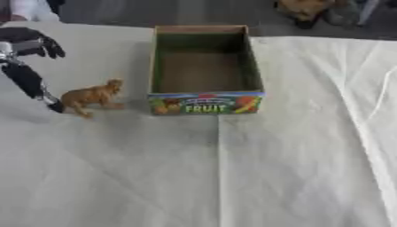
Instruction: Pick up objects on the table and place them in the box.
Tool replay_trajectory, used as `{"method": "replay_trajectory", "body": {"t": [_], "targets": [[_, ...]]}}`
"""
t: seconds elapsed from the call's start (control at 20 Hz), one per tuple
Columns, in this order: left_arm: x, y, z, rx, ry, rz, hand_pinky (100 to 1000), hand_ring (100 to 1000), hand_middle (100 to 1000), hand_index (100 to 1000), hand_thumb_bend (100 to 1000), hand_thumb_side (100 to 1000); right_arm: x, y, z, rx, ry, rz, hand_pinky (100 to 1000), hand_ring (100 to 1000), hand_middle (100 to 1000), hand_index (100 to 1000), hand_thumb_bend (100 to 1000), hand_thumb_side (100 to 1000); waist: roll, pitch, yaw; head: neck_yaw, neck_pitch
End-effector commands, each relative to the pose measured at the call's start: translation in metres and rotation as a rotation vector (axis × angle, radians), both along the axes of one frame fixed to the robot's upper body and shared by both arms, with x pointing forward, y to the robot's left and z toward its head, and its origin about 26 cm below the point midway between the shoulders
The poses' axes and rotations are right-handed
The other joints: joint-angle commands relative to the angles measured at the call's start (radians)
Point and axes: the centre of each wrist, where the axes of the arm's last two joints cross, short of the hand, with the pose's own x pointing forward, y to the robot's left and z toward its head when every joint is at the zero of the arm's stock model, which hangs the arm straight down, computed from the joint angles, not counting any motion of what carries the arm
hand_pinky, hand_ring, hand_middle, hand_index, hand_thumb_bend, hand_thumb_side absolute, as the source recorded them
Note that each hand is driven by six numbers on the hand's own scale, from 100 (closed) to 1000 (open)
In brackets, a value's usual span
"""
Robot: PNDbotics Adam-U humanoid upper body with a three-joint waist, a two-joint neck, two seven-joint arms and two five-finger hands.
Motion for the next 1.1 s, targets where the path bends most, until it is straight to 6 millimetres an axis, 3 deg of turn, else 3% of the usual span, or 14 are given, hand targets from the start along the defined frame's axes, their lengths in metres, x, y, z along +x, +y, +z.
{"method": "replay_trajectory", "body": {"t": [0.05,0.55,1.1], "targets": [[0.004,-0.002,0.008,-0.016,-0.040,0.011,859,841,761,882,993,276,-0.003,0.001,0.010,-0.013,-0.025,0.011,785,755,748,815,442,755,0.004,-0.016,-0.003,0.005,-0.012],[0.018,-0.015,-0.005,-0.078,-0.050,0.033,860,849,785,863,990,276,-0.002,0.005,0.014,-0.010,-0.034,0.029,786,753,745,814,442,754,0.003,-0.001,-0.023,0.013,-0.021],[0.026,-0.007,-0.023,-0.029,-0.007,0.084,862,830,771,856,920,221,-0.002,0.006,0.014,-0.003,-0.035,0.037,788,752,743,812,443,753,0.004,0.012,-0.028,0.022,-0.022]]}}
